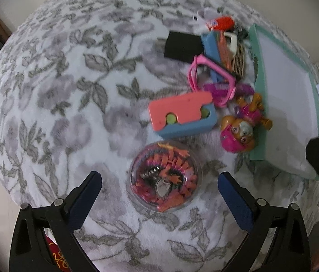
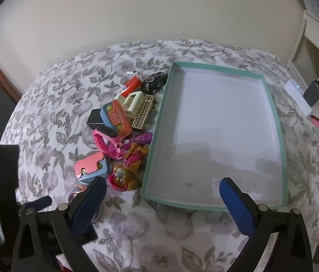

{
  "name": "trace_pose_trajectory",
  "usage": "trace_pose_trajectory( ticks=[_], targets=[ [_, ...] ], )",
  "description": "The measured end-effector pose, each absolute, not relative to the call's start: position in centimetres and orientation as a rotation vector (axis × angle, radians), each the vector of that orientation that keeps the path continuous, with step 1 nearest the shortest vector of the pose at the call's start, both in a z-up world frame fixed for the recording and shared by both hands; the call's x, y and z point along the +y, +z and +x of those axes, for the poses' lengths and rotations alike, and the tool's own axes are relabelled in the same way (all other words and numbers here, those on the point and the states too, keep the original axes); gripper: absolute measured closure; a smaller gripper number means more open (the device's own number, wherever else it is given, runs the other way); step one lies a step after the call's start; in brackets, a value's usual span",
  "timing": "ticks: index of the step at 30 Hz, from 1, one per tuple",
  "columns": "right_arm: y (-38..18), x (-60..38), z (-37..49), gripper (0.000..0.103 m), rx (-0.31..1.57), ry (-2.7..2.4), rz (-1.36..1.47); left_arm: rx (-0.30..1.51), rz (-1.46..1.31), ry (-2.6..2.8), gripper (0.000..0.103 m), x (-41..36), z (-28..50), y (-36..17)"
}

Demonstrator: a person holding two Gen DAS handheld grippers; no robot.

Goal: Organize rigid objects
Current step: 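Grasp the clear dragon case with left tool while right tool grasps the figurine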

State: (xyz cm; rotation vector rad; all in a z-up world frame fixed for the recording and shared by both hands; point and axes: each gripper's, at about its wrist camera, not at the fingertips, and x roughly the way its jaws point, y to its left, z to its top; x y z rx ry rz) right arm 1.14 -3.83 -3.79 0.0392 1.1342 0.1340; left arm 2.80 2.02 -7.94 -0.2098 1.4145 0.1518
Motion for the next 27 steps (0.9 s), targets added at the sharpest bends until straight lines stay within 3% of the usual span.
trace_pose_trajectory(
  ticks=[3,7,9,10,17,27],
  targets=[
    [-4.4,-3.3,1.7,0.002,1.153,0.140,0.042,1.442,-0.221,0.131,0.011,2.0,2.9,-8.7],
    [-4.9,-2.8,2.4,0.006,1.169,0.156,0.047,1.473,-0.273,0.100,0.014,2.4,3.0,-9.6],
    [-5.1,-2.4,2.7,0.007,1.173,0.171,0.049,1.481,-0.281,0.100,0.028,2.5,3.0,-10.0],
    [-5.2,-2.2,2.9,0.008,1.173,0.175,0.048,1.481,-0.274,0.111,0.030,2.6,2.8,-10.8],
    [-5.9,-0.9,3.5,0.021,1.189,0.217,0.053,1.474,-0.305,0.114,0.031,3.2,3.2,-11.8],
    [-7.4,0.9,4.2,0.051,1.237,0.286,0.022,1.429,-0.395,0.191,0.031,6.9,4.6,-12.4]
  ],
)
